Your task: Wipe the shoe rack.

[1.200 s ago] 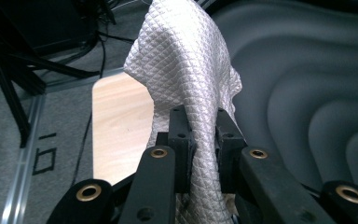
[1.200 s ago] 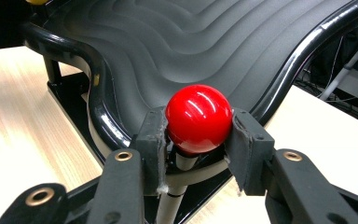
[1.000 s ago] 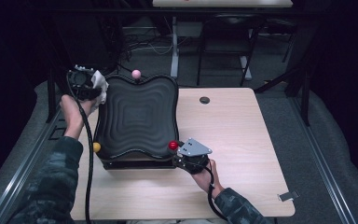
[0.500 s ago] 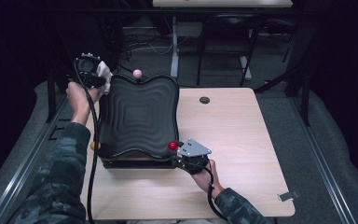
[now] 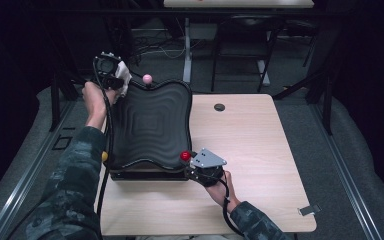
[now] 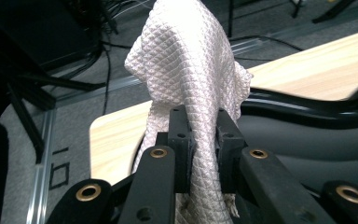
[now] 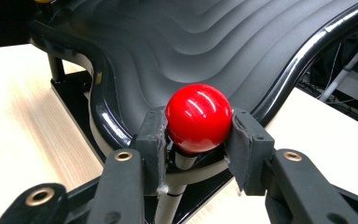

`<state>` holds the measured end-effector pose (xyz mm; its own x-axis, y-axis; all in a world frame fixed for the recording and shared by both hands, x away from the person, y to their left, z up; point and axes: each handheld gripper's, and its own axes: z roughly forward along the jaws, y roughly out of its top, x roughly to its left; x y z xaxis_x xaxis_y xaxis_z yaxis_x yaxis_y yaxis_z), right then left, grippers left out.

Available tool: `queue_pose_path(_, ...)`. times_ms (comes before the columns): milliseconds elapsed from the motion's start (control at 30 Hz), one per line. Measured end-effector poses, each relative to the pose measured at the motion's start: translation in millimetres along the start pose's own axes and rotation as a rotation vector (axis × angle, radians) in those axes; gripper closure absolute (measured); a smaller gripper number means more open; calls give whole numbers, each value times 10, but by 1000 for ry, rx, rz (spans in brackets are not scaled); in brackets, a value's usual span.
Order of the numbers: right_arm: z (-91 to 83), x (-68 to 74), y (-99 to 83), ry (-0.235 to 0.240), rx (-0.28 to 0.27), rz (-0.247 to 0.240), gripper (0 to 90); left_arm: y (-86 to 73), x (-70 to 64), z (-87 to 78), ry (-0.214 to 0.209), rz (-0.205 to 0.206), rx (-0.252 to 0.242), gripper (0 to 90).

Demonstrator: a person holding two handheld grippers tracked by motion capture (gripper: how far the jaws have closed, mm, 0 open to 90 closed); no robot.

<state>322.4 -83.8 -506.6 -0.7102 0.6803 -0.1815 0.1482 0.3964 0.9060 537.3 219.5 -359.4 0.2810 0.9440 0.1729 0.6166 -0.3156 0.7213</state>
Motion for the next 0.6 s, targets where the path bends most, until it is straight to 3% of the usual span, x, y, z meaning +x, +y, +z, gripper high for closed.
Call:
queue_pose_path(300, 0, 0, 1, 0, -1, 0, 603, 48, -305, -3, -76, 89, 2, 807)
queue_pose_path(333, 15, 2, -4, 0, -20, 3, 602, 43, -327, -5, -81, 99, 3, 807)
queue_pose_path(433, -1, 0, 2, -1, 1, -1, 602, 22, -356, -9, -112, 94, 1, 808)
queue_pose_path(467, 14, 2, -4, 0, -20, 2, 602, 1, -382, -15, -143, 88, 3, 807)
queue_pose_path(500, -1, 0, 2, -1, 1, -1, 602, -10, -388, -21, -163, 79, 1, 807)
queue_pose_path(600, 0, -2, 1, 3, 0, 0, 602, -50, -401, -59, -172, 86, -5, 807)
